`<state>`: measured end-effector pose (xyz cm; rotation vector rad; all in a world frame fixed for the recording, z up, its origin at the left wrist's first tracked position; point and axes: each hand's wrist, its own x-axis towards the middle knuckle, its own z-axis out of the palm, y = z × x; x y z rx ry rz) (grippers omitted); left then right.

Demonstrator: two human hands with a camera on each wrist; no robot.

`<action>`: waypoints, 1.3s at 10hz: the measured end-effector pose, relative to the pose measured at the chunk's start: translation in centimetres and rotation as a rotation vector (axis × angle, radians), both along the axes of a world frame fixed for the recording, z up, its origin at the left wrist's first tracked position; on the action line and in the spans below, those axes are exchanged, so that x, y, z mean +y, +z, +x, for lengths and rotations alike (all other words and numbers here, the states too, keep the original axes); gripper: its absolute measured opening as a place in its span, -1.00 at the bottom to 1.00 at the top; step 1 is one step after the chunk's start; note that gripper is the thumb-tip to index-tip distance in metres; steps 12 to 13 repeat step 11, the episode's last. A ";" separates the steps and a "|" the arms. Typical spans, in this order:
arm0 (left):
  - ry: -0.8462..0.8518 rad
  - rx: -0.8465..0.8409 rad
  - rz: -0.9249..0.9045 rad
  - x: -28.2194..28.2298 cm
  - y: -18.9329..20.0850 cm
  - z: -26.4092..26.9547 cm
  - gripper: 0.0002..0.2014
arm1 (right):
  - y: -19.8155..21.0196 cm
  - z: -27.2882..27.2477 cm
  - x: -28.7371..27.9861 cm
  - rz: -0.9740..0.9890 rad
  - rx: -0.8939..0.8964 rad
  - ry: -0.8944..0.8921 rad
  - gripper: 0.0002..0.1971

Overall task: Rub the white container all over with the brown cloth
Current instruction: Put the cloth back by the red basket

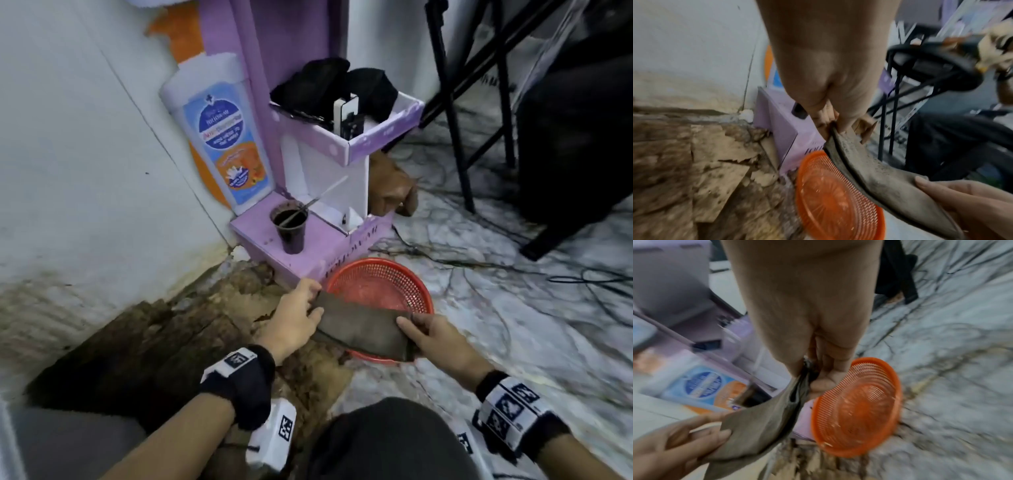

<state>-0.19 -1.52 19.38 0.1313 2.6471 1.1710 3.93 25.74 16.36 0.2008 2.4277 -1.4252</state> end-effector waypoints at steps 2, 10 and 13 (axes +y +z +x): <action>-0.089 -0.117 -0.086 3.0 -11.5 -2.0 -0.67 | -11.0 2.8 0.6 0.121 -0.016 -0.135 -0.71; -0.029 -0.027 -0.023 1.8 -20.9 -1.9 -0.57 | -18.7 3.0 -0.8 0.129 0.044 -0.386 -0.68; -0.013 -0.016 -0.003 1.6 -20.2 -1.7 -0.51 | -17.8 3.3 -0.6 0.117 0.048 -0.416 -0.69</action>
